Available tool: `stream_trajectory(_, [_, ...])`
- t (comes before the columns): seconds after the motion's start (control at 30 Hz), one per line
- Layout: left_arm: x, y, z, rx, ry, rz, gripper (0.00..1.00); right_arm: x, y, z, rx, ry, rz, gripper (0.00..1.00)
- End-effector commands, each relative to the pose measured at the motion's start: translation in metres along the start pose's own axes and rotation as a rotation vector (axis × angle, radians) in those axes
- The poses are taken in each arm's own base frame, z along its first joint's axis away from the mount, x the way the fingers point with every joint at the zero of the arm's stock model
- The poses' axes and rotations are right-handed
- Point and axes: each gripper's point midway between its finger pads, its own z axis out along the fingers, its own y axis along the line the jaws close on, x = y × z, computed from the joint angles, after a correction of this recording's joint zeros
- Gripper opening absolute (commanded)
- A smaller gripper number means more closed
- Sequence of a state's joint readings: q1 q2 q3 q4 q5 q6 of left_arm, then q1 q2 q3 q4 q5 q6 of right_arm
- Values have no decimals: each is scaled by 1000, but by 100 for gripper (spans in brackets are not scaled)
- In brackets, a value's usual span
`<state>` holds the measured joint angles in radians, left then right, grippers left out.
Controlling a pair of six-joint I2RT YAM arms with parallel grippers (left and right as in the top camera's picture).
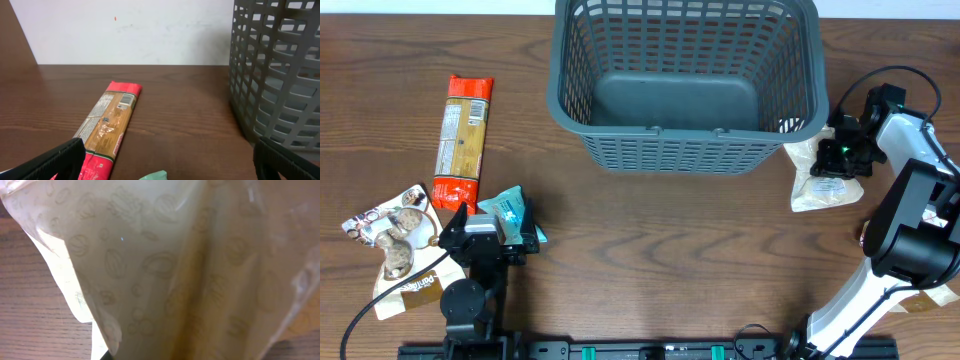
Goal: Pack container
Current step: 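Reach the right gripper to the beige pouch and grasp it, then lift the beige pouch with the right gripper and drop it into the basket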
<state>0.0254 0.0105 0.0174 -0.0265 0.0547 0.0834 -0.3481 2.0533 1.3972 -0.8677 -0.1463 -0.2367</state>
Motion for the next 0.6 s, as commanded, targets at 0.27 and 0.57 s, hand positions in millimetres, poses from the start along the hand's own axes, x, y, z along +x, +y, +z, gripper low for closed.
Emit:
stream_trajectory(0.27, [20,-1,1,5,69,9,99,-65,1,-117,64,-277,59,1])
stream_trajectory(0.57, [28,-1,3,6,106,9,99,-81,9,-275,156,-651,128,1])
